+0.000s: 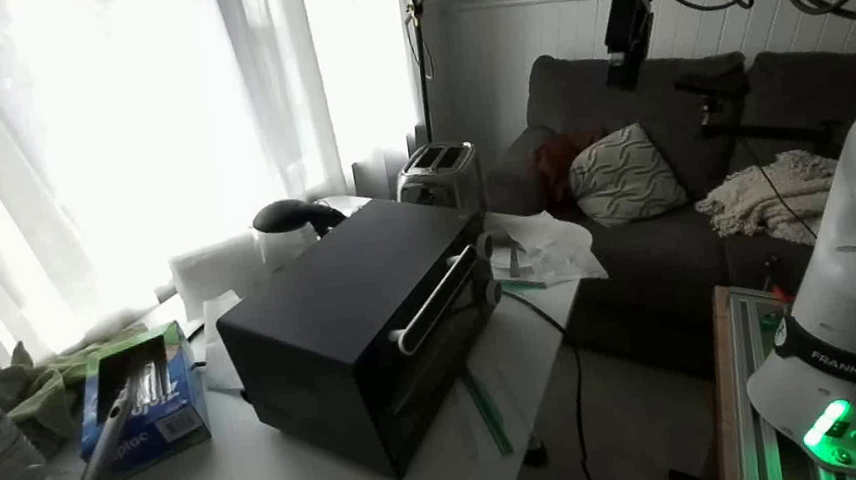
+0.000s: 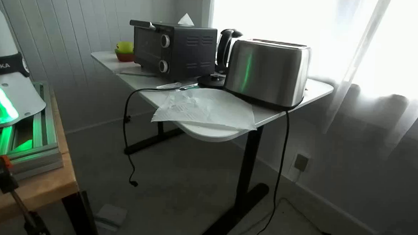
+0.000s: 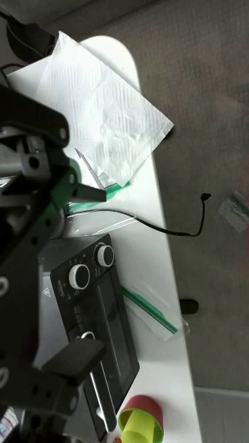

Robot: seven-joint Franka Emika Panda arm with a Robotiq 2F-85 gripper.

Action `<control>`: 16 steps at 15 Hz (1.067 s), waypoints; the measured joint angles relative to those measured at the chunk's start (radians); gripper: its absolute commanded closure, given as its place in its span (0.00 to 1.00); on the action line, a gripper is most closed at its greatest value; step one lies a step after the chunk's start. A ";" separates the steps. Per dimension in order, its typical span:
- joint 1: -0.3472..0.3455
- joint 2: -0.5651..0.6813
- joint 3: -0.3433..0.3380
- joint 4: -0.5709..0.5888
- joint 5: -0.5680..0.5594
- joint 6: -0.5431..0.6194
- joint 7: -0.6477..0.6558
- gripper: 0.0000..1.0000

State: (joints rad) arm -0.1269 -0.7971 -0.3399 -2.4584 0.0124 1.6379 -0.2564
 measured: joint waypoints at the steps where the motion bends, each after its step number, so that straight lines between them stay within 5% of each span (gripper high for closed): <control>1: 0.000 0.000 0.000 0.001 0.000 0.000 0.000 0.00; 10: 0.004 -0.001 0.021 -0.005 0.007 -0.004 -0.001 0.00; 16: 0.080 -0.038 0.248 -0.114 0.154 0.044 0.142 0.00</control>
State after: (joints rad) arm -0.0471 -0.8352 -0.0916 -2.5720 0.1662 1.6818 -0.1149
